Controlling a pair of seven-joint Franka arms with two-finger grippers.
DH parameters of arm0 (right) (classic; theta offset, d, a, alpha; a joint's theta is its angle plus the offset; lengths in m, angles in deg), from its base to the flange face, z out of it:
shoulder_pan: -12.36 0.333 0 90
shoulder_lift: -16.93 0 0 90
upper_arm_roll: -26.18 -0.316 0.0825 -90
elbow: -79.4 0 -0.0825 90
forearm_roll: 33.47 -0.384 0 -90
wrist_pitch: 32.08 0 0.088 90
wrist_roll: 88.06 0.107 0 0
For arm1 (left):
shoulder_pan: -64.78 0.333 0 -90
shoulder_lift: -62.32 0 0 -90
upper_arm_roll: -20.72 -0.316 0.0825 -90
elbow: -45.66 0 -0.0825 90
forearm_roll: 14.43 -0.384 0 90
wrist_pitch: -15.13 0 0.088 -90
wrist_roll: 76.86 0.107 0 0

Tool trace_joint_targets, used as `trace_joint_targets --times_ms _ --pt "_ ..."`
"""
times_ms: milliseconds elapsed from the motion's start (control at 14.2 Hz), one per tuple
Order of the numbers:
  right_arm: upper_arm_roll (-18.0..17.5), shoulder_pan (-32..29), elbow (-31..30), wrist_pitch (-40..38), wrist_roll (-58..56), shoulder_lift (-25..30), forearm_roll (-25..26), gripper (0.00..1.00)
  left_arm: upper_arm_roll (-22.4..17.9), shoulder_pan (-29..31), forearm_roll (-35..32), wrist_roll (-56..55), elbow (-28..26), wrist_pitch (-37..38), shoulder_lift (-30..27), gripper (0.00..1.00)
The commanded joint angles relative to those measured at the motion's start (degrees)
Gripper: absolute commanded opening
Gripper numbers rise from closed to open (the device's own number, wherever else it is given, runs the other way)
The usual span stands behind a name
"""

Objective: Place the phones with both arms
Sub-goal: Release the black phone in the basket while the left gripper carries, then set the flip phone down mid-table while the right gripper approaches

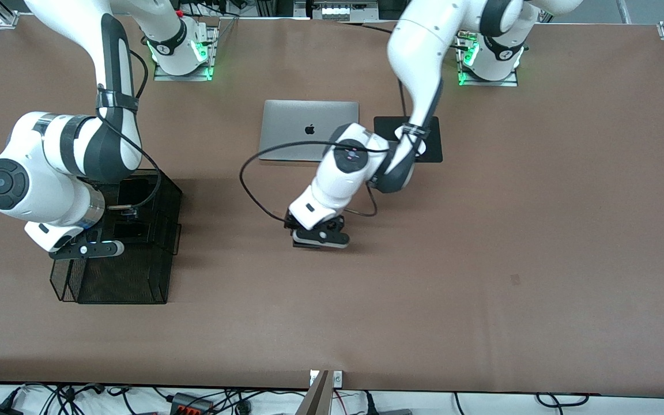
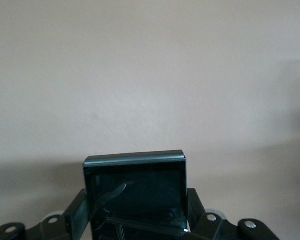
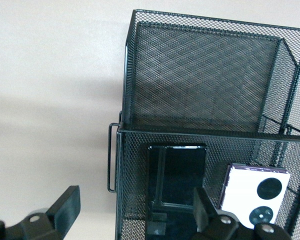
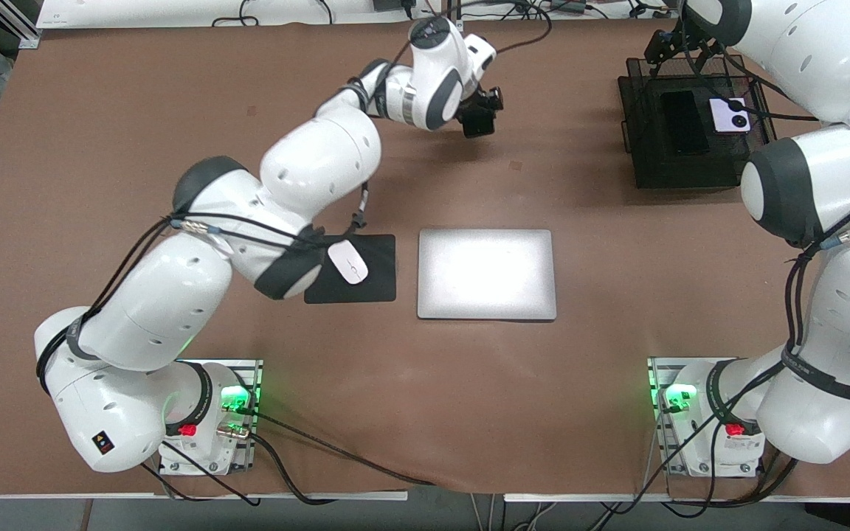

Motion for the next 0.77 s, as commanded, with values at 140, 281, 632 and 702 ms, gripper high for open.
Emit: trace_joint_targets --times_ms 140,281,632,702 --pt "0.0 0.0 0.1 0.6 -0.6 -1.5 -1.4 1.00 -8.9 -5.8 7.9 2.0 3.9 -0.5 6.3 0.36" --pt "0.0 0.0 0.1 0.7 -0.6 -1.8 -1.4 1.00 -9.5 -5.8 7.9 1.9 5.5 -0.4 7.3 0.50" --pt "0.0 0.0 0.1 1.1 -0.8 -1.9 -1.5 1.00 -10.1 -5.9 7.8 2.0 5.6 -0.5 7.8 0.99" --pt "0.0 0.0 0.2 1.6 -0.7 -1.9 -1.6 1.00 -10.0 -6.0 7.8 1.9 5.6 -0.5 7.8 0.99"
